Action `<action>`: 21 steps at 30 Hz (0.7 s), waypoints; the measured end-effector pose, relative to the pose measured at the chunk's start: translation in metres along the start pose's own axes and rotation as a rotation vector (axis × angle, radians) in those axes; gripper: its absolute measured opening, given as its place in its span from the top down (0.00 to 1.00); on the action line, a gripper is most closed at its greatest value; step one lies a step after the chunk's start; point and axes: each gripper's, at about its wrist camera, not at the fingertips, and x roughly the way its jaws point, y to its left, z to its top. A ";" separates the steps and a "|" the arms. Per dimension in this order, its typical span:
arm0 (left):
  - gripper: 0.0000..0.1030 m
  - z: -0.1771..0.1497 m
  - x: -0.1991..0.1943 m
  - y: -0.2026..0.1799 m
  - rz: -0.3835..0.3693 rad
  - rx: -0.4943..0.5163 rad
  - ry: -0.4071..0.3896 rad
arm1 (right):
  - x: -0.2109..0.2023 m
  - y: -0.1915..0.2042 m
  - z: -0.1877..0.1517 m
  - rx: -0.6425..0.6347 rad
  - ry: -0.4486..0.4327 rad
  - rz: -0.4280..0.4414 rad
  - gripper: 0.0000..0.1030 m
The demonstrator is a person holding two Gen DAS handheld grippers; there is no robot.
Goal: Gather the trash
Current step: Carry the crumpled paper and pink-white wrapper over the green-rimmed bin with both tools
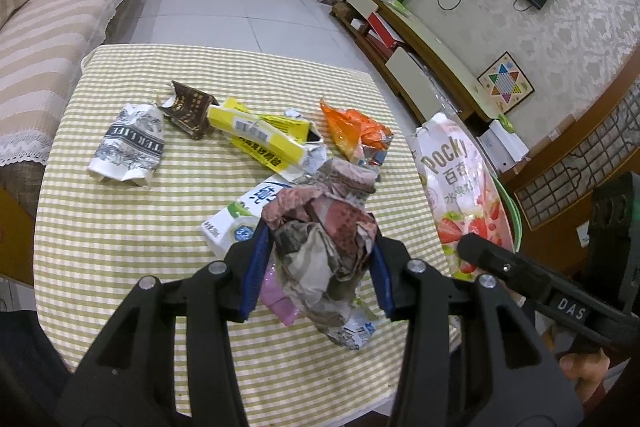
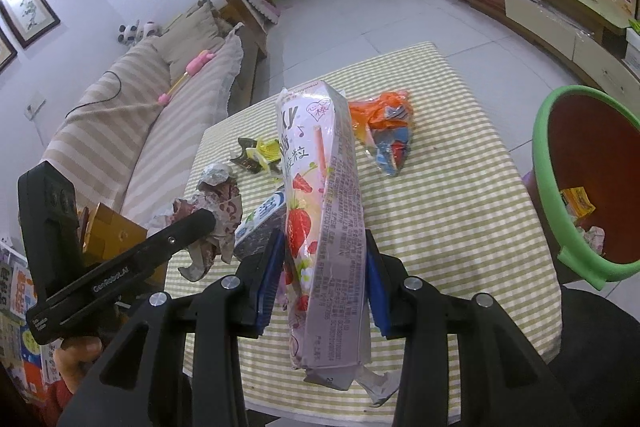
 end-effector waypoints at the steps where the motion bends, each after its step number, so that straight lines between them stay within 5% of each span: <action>1: 0.58 0.000 0.000 -0.002 -0.001 0.003 0.001 | -0.001 -0.002 0.000 0.004 -0.003 -0.002 0.64; 21: 0.58 -0.004 0.019 -0.048 -0.031 0.093 0.042 | -0.019 -0.045 -0.008 0.098 -0.039 -0.036 0.64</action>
